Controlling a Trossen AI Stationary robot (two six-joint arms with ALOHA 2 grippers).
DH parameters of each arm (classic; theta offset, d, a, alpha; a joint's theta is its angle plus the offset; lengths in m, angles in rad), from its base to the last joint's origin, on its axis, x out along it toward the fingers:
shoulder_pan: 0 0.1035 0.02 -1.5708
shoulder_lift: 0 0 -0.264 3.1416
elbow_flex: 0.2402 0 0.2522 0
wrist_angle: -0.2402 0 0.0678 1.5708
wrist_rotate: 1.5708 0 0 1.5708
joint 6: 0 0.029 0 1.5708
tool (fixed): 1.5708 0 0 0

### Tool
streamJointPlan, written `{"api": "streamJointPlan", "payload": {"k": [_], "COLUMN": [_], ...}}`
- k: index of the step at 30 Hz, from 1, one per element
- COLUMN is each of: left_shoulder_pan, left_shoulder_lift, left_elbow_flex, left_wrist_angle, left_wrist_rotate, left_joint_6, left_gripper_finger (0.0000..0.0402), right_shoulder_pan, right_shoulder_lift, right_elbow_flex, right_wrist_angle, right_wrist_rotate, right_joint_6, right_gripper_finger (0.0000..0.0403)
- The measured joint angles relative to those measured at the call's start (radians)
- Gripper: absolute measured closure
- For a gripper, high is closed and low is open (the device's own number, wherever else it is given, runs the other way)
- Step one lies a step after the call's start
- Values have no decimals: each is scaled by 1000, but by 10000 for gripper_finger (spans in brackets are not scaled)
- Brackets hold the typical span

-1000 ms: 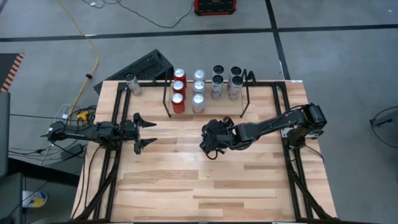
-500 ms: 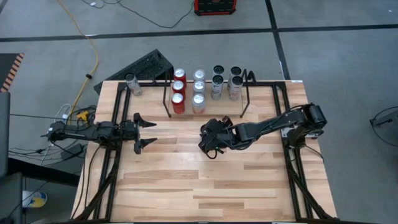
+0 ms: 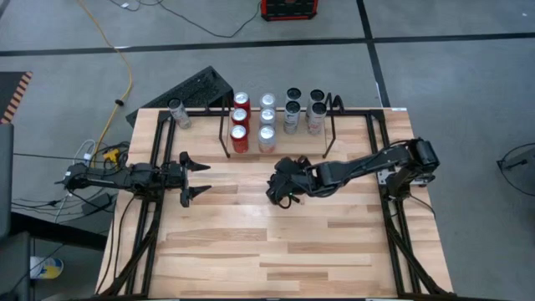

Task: Place canned beverage on shelf
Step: Put the white blue soda can on the shelf aligned with the other white blue soda cans

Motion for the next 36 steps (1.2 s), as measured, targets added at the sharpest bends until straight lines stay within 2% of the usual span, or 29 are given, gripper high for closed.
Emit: {"api": "streamJointPlan", "payload": {"k": [6, 10, 15, 19, 22, 28, 31, 36], "left_shoulder_pan": [0, 0, 0, 0, 0, 0, 0, 0], "left_shoulder_lift": [0, 0, 0, 0, 0, 0, 0, 0], "left_elbow_flex": [0, 0, 0, 0, 0, 0, 0, 0], "left_wrist_angle": [0, 0, 0, 0, 0, 0, 0, 0], "left_wrist_rotate": [0, 0, 0, 0, 0, 0, 0, 0], "left_joint_6": [0, 0, 0, 0, 0, 0, 0, 0], "left_gripper_finger": [74, 74, 74, 74, 74, 74, 74, 74], "right_shoulder_pan": [3, 17, 13, 6, 7, 23, 39, 42], "right_shoulder_lift": [0, -1, -13, -12, -13, -13, -13, -13], "right_elbow_flex": [0, 1, 21, 115, 194, 371, 411, 405], "right_wrist_angle": [-2, 0, -19, -64, -113, -400, -517, -592], "right_wrist_rotate": [20, 3, -28, -36, -100, -321, -343, -343], "right_joint_6": [-62, -124, -185, -301, -412, -575, -647, -660], "right_gripper_finger": [41, 19, 18, 18, 18, 19, 19, 19]}}
